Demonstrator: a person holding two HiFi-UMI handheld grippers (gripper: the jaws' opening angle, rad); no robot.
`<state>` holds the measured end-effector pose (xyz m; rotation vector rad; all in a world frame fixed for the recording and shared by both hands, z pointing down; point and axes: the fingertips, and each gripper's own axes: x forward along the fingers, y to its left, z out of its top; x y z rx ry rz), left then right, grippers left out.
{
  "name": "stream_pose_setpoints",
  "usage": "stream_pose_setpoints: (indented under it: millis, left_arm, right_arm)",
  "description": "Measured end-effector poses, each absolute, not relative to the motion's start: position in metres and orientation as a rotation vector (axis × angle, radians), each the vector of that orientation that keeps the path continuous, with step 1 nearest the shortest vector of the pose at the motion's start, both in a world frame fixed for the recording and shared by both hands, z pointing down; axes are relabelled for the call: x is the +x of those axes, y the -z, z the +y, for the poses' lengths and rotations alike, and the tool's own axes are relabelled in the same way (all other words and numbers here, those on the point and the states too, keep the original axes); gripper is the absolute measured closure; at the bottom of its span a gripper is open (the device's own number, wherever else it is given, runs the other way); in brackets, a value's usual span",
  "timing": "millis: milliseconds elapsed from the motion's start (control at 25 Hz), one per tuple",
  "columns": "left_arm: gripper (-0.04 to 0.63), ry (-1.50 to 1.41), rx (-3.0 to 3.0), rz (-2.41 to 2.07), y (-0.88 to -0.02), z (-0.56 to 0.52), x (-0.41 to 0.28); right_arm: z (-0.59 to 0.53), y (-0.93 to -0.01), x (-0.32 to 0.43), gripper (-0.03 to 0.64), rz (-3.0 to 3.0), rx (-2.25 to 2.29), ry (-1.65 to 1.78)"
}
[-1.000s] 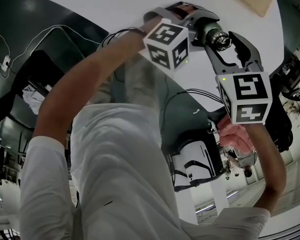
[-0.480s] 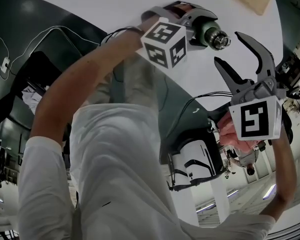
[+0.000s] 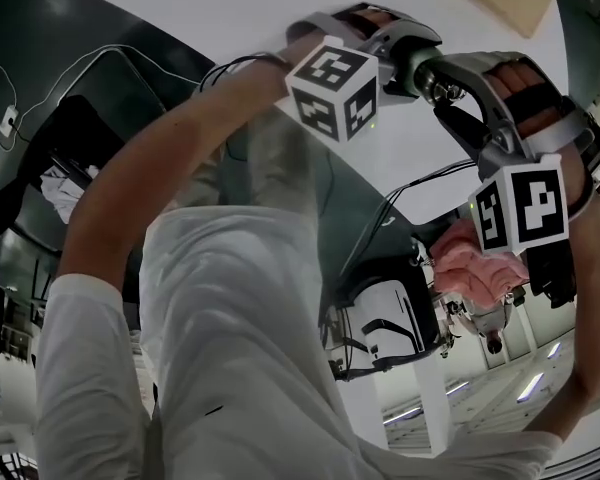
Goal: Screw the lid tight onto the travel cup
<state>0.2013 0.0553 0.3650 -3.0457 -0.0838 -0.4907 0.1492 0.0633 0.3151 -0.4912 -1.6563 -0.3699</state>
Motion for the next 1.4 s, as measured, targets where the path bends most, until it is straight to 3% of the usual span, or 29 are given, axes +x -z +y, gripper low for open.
stream_pose_setpoints:
  millis: [40,120,1000,1400]
  left_arm:
    - [0.236,0.489,-3.046,-0.084,-0.365,0.055,0.202]
    - [0.236,0.486,-3.044,-0.087,-0.364,0.055,0.202]
    - [0.236,0.488,-3.043,-0.09,-0.365,0.055,0.201]
    - [0.238,0.499,-3.032,-0.104,-0.365,0.059,0.202]
  right_arm:
    - [0.063,-0.317,0.15,0.388,-1.657,-0.502,0.37]
    - [0.063,-0.317,0.151,0.391,-1.654,-0.5,0.359]
    - [0.046,-0.317,0.148,0.393,-1.764,0.229,-0.211]
    - [0.047,-0.315,0.15,0.386,-1.776,0.317,-0.183]
